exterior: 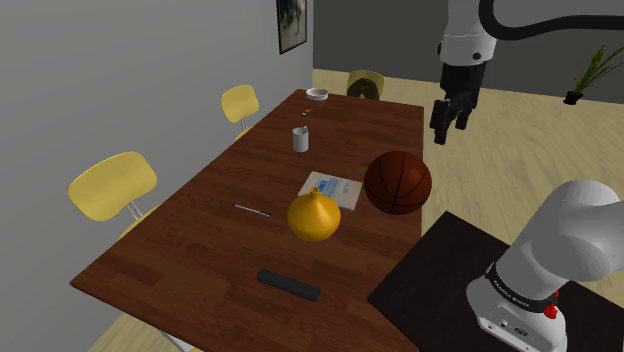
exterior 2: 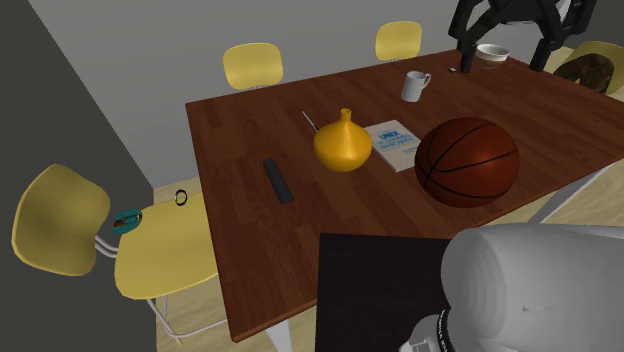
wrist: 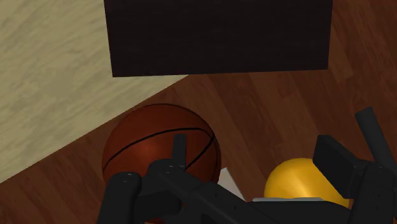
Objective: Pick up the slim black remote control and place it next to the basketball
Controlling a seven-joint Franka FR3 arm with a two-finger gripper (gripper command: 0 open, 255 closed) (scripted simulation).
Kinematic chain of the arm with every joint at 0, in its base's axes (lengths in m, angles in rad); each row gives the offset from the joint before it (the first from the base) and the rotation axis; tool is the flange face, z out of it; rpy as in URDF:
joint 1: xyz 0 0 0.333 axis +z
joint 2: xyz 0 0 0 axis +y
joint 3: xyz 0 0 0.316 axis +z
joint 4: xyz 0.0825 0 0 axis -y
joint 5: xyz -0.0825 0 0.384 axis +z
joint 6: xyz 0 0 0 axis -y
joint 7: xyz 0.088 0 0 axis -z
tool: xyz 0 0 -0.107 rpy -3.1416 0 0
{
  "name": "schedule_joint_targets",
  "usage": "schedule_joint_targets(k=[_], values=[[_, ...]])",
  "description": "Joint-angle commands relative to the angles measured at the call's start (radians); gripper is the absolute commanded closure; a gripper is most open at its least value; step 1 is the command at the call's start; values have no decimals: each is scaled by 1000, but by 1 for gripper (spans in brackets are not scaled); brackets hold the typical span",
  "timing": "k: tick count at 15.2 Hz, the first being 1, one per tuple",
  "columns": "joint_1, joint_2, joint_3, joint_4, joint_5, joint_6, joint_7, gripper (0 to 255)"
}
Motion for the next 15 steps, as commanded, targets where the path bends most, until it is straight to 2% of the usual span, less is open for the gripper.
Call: schedule_joint_targets(k=[1,8,15], values=[[0,0,0,0,0,0,0,0],[58,87,63,-120,70,229,24,0],[117,239,134,-181,130,468,43,0]])
